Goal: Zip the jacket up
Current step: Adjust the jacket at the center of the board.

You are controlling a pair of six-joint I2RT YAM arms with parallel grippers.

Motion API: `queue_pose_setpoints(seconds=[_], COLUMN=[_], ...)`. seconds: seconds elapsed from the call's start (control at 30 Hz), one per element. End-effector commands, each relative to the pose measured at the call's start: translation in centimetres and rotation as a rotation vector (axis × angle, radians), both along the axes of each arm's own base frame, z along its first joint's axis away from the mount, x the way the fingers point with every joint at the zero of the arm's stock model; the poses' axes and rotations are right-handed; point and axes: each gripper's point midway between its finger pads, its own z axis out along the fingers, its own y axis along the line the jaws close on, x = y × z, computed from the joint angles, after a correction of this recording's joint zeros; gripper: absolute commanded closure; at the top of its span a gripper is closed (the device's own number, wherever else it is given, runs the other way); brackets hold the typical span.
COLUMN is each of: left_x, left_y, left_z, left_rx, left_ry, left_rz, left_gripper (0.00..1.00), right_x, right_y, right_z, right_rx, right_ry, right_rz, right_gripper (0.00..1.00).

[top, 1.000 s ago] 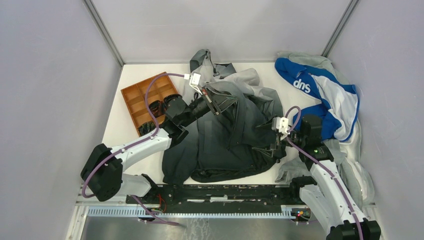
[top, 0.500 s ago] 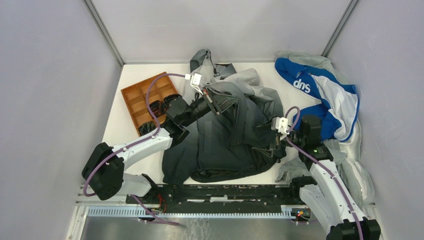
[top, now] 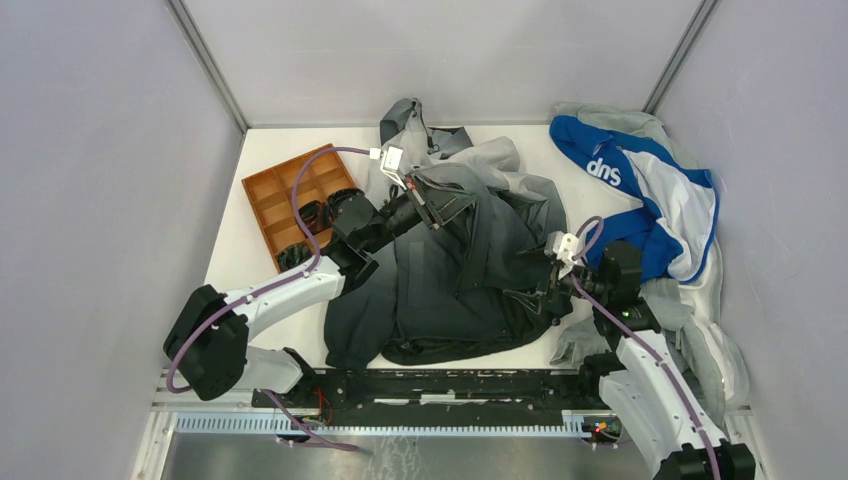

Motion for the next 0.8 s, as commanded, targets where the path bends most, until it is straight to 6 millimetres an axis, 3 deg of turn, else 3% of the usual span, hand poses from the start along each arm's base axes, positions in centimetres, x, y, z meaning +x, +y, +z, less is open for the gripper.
queue_pose_setpoints(seconds=[0.0, 0.2, 0.33, 0.5, 0.6, 0.77], left_x=[-0.1, 0.0, -0.1, -0.4, -0.5, -0.5], left_y=[0.3, 0.2, 0.0, 0.1, 0.0, 0.0], left_z=[2.9, 3.2, 3.2, 3.5, 3.4, 2.7], left_rx=[-0.065, -0.068, -0.073, -0.078, -0.076, -0.055], left_ry=[-0.097, -0.1, -0.093, -0.099, -0.097, -0.097], left_rz=[0.028, 0.024, 0.014, 0.009, 0.007, 0.007], left_gripper=[0.98, 0.98, 0.98, 0.98, 0.98, 0.98], right_x=[1.3, 2.1, 1.7, 3.1, 3.5, 4.5], right_y=[-0.5, -1.1, -0.3, -0.4, 0.1, -0.1], right_z=[1.6, 0.3, 1.6, 2.1, 2.3, 2.3], right_rx=[0.061, 0.097, 0.191, 0.187, 0.181, 0.112], right_ry=[-0.067, -0.081, -0.096, -0.101, -0.091, -0.096], right_rz=[-0.095, -0.181, -0.155, -0.213, -0.21, -0.231], right_gripper=[0.16, 0.17, 0.21, 0.26, 0.39, 0.79])
